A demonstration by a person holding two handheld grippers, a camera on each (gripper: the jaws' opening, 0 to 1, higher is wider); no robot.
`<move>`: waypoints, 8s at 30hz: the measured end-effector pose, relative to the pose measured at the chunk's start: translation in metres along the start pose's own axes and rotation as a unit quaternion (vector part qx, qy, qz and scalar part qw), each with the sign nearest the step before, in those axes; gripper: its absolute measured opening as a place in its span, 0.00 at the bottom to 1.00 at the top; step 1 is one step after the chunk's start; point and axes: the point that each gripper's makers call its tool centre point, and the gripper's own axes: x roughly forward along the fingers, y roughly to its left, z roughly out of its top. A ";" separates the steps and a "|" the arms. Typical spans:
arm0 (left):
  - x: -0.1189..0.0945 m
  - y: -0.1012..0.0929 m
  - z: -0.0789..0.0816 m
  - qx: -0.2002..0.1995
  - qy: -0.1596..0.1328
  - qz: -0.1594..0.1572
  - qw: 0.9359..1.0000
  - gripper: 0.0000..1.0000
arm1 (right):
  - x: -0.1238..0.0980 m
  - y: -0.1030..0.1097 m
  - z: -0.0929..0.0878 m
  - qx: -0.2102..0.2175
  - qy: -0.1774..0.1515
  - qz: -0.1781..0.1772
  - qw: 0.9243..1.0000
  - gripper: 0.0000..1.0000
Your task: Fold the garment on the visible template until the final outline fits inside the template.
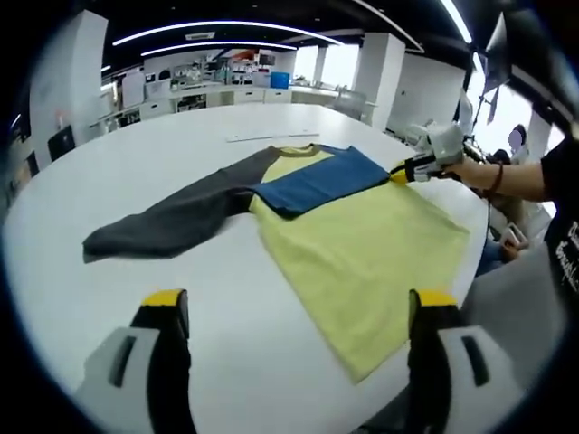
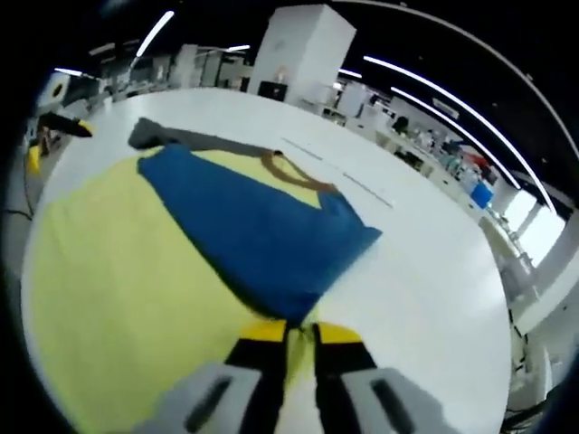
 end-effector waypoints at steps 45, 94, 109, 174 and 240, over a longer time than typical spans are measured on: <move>-0.006 0.021 0.001 -0.027 0.003 0.028 0.999 0.97 | -0.018 -0.013 -0.024 0.244 0.015 0.007 0.970 0.00; 0.013 0.136 0.030 -0.146 -0.056 0.159 0.975 0.72 | -0.097 -0.002 0.038 0.215 -0.099 0.077 0.969 1.00; 0.033 0.196 0.014 -0.193 -0.063 0.192 0.960 0.51 | -0.129 0.015 0.025 0.203 -0.098 0.092 0.970 1.00; 0.028 0.192 0.103 -0.138 -0.095 0.250 0.954 0.00 | -0.155 0.049 0.002 0.152 -0.065 0.094 0.982 1.00; 0.186 -0.047 0.201 0.006 -0.114 0.041 0.993 0.00 | -0.155 0.054 -0.017 0.161 -0.041 0.100 0.981 1.00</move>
